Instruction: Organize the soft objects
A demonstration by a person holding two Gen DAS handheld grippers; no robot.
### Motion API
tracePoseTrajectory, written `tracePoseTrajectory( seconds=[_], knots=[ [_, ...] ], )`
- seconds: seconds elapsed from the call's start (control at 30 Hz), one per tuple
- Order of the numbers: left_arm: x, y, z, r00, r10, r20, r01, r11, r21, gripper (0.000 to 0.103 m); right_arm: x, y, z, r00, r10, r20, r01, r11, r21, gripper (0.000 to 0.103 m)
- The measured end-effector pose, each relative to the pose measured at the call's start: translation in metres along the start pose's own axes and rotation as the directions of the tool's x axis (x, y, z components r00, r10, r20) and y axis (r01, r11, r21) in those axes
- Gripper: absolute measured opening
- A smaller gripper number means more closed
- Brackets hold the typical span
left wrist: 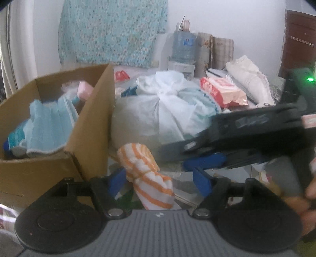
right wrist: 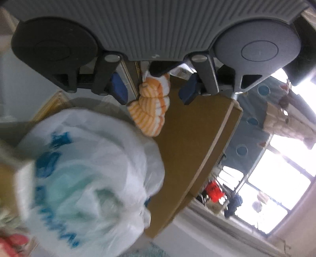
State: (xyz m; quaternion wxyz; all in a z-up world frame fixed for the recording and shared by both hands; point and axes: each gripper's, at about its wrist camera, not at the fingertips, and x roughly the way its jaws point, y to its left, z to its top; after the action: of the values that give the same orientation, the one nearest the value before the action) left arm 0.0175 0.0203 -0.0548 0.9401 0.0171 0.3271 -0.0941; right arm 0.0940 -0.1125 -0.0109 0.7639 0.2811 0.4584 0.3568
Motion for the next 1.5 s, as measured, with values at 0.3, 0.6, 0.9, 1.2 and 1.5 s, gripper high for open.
tracePoseTrajectory(
  seconds=[0.3, 0.6, 0.9, 1.2, 1.5],
  knots=[
    [-0.013, -0.035, 0.027, 0.980, -0.172, 0.104, 0.163, 0.982, 0.092, 0.082, -0.150, -0.002, 0.008, 0.921, -0.054, 0.385, 0.065, 0.998, -0.016, 0.081],
    [0.033, -0.118, 0.079, 0.918, -0.395, 0.017, 0.381, 0.896, 0.229, 0.082, -0.228, -0.038, 0.015, 0.711, -0.398, 0.580, 0.402, 0.906, 0.130, 0.085],
    [0.108, -0.172, 0.098, 0.910, -0.395, -0.127, 0.415, 0.869, 0.270, 0.080, -0.200, -0.103, 0.038, 0.707, -0.486, 0.515, 0.417, 0.873, 0.252, 0.085],
    [0.148, -0.187, 0.104, 0.895, -0.389, -0.218, 0.436, 0.865, 0.249, 0.070, -0.183, -0.130, 0.039, 0.715, -0.515, 0.473, 0.437, 0.857, 0.272, 0.069],
    [0.125, -0.190, 0.104, 0.882, -0.437, -0.174, 0.469, 0.845, 0.255, 0.065, -0.194, -0.116, 0.024, 0.685, -0.503, 0.526, 0.422, 0.863, 0.276, 0.061]
  ],
)
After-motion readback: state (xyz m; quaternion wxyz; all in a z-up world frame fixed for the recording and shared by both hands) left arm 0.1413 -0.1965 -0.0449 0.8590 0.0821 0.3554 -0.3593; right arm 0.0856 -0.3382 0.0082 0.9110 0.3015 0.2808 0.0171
